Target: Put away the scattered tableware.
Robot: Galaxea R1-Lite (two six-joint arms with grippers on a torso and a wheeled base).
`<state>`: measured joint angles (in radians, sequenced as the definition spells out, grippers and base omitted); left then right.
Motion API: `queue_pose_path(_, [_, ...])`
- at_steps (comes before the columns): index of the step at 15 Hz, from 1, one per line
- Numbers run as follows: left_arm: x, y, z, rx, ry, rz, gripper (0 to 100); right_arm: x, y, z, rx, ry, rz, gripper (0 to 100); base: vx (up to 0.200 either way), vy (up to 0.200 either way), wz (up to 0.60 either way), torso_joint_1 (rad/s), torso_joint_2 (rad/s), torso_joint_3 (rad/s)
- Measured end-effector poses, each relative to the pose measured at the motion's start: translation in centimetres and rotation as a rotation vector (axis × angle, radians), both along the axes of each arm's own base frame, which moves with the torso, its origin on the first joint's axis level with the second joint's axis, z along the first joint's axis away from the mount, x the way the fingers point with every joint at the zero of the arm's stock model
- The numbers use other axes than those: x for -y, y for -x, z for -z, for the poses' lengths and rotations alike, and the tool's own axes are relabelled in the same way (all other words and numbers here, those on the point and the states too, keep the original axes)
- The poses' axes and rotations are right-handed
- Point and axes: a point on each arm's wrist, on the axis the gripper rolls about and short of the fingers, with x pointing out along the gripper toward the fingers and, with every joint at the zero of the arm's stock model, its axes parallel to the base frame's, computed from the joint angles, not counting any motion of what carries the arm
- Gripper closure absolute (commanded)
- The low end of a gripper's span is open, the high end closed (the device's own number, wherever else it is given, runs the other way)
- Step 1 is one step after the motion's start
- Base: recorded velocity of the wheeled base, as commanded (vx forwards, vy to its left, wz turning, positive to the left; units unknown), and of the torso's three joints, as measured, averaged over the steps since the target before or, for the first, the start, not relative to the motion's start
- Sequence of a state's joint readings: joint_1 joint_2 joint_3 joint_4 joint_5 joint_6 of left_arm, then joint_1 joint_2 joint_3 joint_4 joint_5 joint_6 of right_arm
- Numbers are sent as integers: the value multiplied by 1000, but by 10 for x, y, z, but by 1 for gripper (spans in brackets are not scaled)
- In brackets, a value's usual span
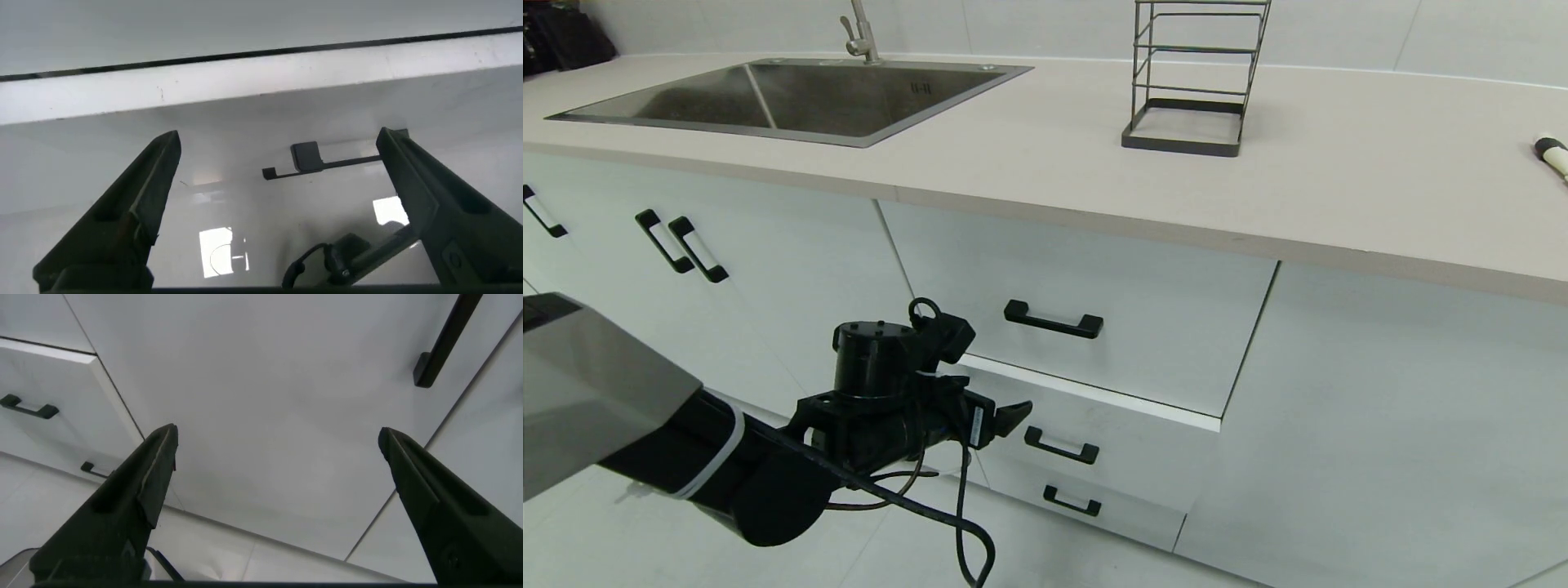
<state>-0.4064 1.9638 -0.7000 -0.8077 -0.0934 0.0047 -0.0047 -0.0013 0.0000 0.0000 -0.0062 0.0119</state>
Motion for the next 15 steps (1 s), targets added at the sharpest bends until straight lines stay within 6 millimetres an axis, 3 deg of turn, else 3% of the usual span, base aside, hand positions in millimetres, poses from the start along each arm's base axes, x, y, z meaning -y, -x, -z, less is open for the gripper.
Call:
queue_pose_path(9, [3,-6,-2,38,18,-1,0,0,0,0,0,0,0,0,0,0,0,0,0,0])
queue_pose_path(12, [-1,13,2,36,22,9,0,0,0,0,0,0,0,0,0,0,0,0,0,0])
queue_pose_path(15, [-11,44,-13,52,52,10,0,0,0,0,0,0,0,0,0,0,0,0,0,0])
